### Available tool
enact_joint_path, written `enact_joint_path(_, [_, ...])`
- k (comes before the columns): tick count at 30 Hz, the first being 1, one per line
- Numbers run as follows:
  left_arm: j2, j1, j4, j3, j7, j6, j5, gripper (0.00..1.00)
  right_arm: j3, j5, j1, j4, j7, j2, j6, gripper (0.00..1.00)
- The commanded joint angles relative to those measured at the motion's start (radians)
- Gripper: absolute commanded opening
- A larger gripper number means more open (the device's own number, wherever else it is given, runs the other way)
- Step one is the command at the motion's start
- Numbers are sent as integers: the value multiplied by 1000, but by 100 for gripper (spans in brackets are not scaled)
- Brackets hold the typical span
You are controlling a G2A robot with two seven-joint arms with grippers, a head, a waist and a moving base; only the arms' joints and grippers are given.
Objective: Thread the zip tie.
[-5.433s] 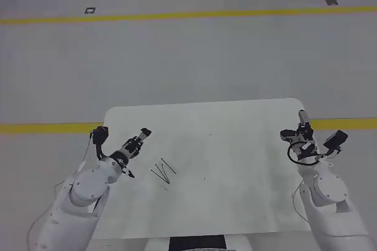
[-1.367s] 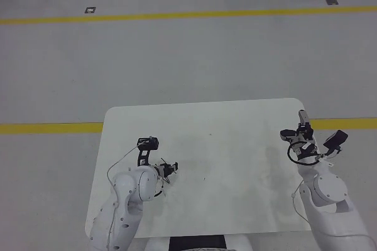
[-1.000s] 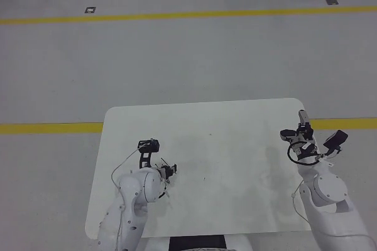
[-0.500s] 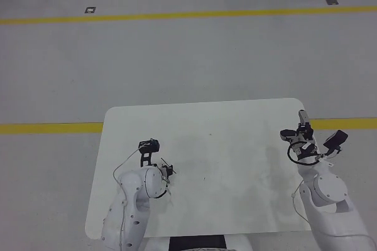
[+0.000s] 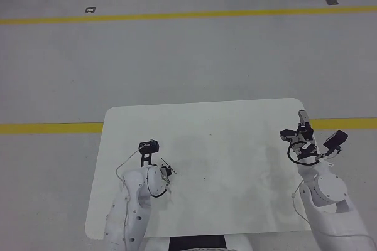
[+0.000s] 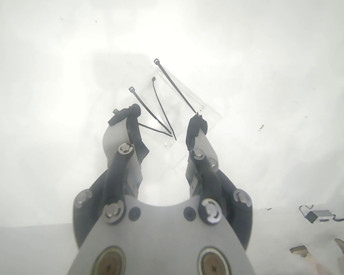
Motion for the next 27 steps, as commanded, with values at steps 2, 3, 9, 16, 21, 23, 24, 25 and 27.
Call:
enact_joint_path(2, [-3,-4,9,0,6,0,7,28,0,0,0,0,0,0,0,100])
enact_joint_path(3, [-4,-4,10,1,7,0,8,28,0,0,0,0,0,0,0,100])
enact_joint_path(9, [-11,-8,20,-4,14,0,15,31,0,0,0,0,0,0,0,100])
enact_joint_path(16, [-22,-16,41,-15,18,0,28,33,0,0,0,0,0,0,0,100])
enact_joint_path(21, [-29,-21,49,-14,16,0,27,29,0,0,0,0,0,0,0,100])
enact_joint_path(23, [-31,-22,49,-13,18,0,26,29,0,0,0,0,0,0,0,100])
enact_joint_path(24, [-32,-22,49,-12,20,0,25,29,0,0,0,0,0,0,0,100])
enact_joint_path(25, [-32,-22,50,-12,22,0,25,28,0,0,0,0,0,0,0,100])
enact_joint_path(27, [-34,-23,53,-10,25,0,24,27,0,0,0,0,0,0,0,100])
